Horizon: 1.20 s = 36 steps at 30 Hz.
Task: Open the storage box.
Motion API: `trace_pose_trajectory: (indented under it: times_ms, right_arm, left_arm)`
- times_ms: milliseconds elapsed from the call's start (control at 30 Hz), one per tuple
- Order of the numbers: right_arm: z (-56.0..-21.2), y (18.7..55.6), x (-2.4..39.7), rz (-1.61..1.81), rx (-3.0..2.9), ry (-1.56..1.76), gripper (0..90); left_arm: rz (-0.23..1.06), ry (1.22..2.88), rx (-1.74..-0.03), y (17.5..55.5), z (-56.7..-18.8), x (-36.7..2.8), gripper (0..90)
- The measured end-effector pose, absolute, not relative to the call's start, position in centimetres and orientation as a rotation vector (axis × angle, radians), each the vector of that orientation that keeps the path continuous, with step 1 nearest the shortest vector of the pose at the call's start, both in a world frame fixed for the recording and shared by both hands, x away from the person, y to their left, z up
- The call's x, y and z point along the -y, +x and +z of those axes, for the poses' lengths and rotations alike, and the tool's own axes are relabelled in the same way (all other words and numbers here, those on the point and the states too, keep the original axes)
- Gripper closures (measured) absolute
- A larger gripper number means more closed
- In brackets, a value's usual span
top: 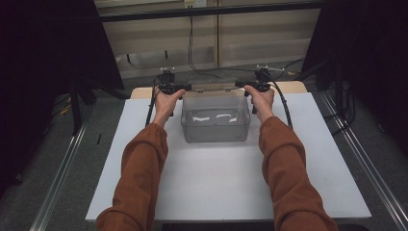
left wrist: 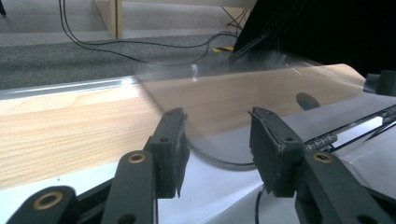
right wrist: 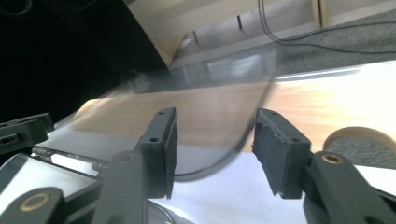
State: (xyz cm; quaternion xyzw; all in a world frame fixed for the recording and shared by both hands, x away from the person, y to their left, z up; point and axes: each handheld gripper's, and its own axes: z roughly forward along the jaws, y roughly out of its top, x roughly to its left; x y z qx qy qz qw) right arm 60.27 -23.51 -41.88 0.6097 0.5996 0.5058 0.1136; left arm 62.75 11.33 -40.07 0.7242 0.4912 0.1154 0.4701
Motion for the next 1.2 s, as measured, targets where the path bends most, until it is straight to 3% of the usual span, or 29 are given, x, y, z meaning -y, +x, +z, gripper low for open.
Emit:
trace_pose_trajectory:
  times_ms: [100,400,533,733,900,1200]
  right_arm:
    - [-41.8,60.2,23.5,1.473,-1.750,1.759,45.4]
    - [-41.5,60.1,22.8,1.468,-1.746,1.660,33.9]
    - [-40.9,59.8,22.8,1.429,-1.762,1.592,21.4]
    - [-40.3,59.1,22.5,1.410,-1.746,1.486,12.1]
    - [-40.2,58.2,22.4,1.381,-1.740,1.439,4.7]
    - [-39.5,56.0,22.6,1.350,-1.722,1.369,4.1]
  left_arm:
    - [0.301,1.763,-1.220,62.8,-40.2,-11.2,47.0]
    - [0.378,1.756,-1.161,62.7,-39.8,-11.4,32.2]
    - [0.350,1.779,-1.148,62.4,-40.1,-11.4,26.2]
    - [0.417,1.766,-1.117,61.9,-40.0,-11.5,17.1]
    - [0.389,1.704,-1.134,61.0,-39.4,-11.8,10.7]
    - [0.517,1.728,-1.017,58.7,-38.9,-12.2,4.0]
